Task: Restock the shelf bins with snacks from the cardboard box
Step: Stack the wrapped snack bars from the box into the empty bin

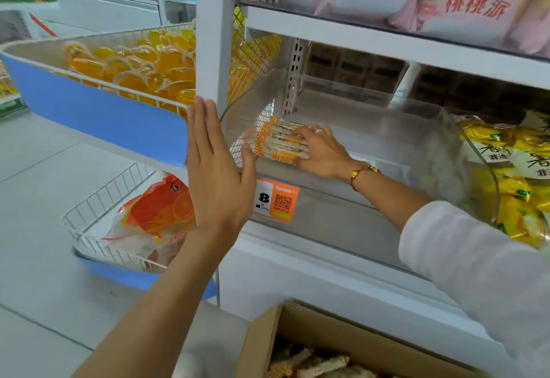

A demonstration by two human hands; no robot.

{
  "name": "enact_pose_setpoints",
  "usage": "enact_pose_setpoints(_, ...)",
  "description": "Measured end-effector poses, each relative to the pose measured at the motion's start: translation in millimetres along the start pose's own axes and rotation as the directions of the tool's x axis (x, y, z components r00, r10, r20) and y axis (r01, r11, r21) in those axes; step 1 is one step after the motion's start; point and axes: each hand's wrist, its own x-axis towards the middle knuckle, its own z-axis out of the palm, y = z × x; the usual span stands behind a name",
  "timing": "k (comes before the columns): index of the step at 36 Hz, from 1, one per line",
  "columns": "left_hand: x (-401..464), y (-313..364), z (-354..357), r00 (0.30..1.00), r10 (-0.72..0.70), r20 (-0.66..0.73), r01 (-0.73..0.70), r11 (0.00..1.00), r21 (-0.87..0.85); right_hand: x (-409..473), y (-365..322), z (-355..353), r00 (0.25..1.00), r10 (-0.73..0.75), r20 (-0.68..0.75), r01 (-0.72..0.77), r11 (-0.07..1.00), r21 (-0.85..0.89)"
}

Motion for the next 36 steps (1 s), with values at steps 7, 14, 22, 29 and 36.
enact_pose_setpoints(7, 1.3, -4.7, -5.6, 0.999, 0.024, 0.039, -0.024, 1.000, -0.005, -1.0, -4.9, -5.7, 0.965, -0.126, -0.230, 0.087, 0.981, -0.173)
enact_pose_setpoints(14, 1.4, -5.0, -6.3, 0.999, 0.025, 0.049, -0.025, 1.000, 0.000, 0.7, -5.3, -0.7, 0.984, -0.082, -0.161, 0.072, 0.995, -0.066)
enact_pose_setpoints(22, 1.7, -5.6, -7.9, 0.999, 0.017, 0.044, -0.018, 1.000, 0.015, -1.4, -1.6, -3.1, 0.983, -0.074, -0.170, 0.071, 0.997, -0.026)
enact_pose_setpoints(29, 2.6, -7.1, -9.2, 0.999, 0.022, 0.031, -0.023, 0.999, 0.040, -2.4, -1.3, -4.4, 0.976, -0.089, -0.198, 0.086, 0.996, -0.023)
enact_pose_setpoints(36, 3.6, -5.4, -10.7, 1.000, 0.006, 0.003, -0.006, 0.998, 0.070, -2.5, 2.4, -14.0, 0.980, -0.041, -0.193, 0.055, 0.996, 0.068)
